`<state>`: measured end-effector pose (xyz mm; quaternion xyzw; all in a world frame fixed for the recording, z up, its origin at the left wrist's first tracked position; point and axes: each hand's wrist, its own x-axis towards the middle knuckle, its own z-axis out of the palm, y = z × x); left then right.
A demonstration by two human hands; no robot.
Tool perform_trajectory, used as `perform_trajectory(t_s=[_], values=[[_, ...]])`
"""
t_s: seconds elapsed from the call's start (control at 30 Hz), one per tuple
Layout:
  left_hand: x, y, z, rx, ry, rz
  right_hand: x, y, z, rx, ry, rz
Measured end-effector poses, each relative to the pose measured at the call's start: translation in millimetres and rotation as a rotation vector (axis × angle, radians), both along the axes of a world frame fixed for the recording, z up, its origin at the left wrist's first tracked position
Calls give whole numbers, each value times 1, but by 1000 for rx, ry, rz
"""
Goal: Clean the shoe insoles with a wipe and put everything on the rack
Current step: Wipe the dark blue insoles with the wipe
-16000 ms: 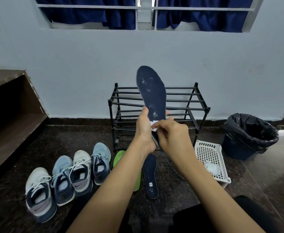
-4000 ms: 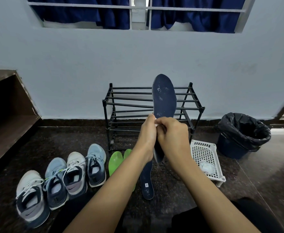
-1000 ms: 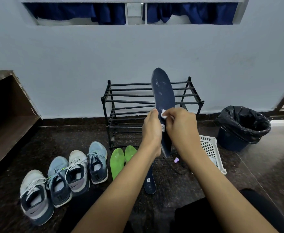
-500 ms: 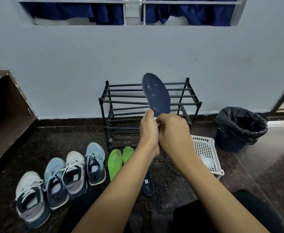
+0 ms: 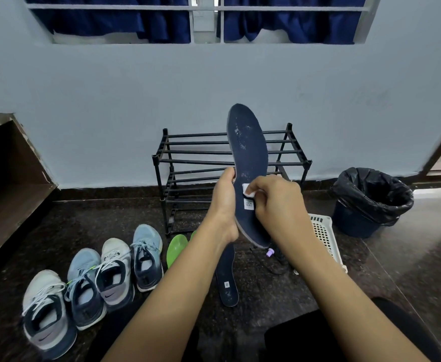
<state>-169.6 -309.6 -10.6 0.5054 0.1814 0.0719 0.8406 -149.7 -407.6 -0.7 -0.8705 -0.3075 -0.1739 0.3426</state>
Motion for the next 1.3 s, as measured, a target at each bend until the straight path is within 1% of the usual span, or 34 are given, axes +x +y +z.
perform_trajectory(t_s=[0.13, 0.3, 0.43, 0.6, 0.8, 0.97, 1.07, 1.2, 1.3], values=[[-3, 8, 6, -44, 43, 15, -6, 1, -4, -80, 27, 44], [-6, -2, 7, -29, 87, 31, -2, 5, 0, 7, -4, 47], [-6, -5, 11, -19, 111, 85, -7, 10, -3, 7, -73, 10], [-7, 3, 12, -39, 94, 136, -15, 16, -5, -44, -77, 77], [-6, -7, 10, -52, 115, 75, 1, 13, 0, 37, -66, -36], [-11, -3, 9, -42, 121, 110, -14, 15, -3, -33, -54, 29], [-9, 1, 9, -10, 102, 150, -19, 16, -7, -50, -94, 71], [-8, -3, 11, 2, 134, 122, -7, 17, -6, 22, -80, 21], [-10, -5, 10, -8, 156, 108, -7, 17, -7, 27, -112, -8]])
